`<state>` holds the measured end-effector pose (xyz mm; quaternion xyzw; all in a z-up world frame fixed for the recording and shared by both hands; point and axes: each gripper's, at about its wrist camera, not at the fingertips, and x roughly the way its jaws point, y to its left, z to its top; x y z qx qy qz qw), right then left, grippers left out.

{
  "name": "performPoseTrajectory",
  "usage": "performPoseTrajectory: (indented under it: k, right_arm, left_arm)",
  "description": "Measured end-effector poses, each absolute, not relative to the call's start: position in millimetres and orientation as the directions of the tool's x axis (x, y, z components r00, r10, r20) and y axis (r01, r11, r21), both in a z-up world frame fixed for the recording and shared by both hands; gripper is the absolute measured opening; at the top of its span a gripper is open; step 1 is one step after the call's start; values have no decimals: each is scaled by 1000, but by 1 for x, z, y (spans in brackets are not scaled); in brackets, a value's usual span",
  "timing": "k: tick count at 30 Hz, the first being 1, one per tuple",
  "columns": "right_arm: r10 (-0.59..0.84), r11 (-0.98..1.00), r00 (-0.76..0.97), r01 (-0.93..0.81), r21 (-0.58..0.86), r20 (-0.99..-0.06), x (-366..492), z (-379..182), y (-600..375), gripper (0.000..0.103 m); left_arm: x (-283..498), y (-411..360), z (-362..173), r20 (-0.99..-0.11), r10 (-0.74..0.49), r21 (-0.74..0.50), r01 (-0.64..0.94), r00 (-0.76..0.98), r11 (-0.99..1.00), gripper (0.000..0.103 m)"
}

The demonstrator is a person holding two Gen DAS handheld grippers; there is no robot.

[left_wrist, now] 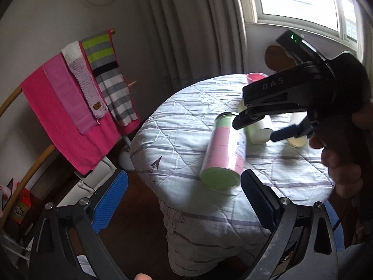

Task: Flip cup upright
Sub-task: 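Grasp the pink-labelled jar with the right tool, then rotate the jar open end up and lower it with the right tool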

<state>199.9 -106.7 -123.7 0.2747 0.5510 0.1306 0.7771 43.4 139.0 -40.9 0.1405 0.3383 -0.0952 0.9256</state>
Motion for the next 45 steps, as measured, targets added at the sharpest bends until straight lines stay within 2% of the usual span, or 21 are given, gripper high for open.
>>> performPoseTrajectory:
  k: [12,21,24,26,36,40,45]
  right_arm:
    - [526,760,315,242,603,-790,241,-151,-92,81]
    - [535,756,290,256,603,-794,254,-169,-91,81]
    - [535,761,303,232,606,-788,252,-168,-91,79]
    - [534,766,311,217,606,-786,251,-166,-91,74]
    - [572,757,307,159,633,-761,246,-162,-89,73]
    - [597,756,319,82,649,-736,237,-144,-83,73]
    - [507,845,451,-91,527,-735,231,-107,-78,72]
  left_arm:
    - [74,159,-57,-678,-53,181,237,733,955,99]
    - [87,166,-70,-704,-46,168,229,709,959,99]
    - [88,167,-73,-709,-46,166,230,704,959,99]
    - [89,167,-74,-711,-47,165,231,702,959,99]
    - [89,167,-77,-718,-49,155,227,695,961,99]
    - [87,168,-74,-713,-52,150,226,699,963,99]
    - [84,170,-74,-711,-52,146,220,701,964,99]
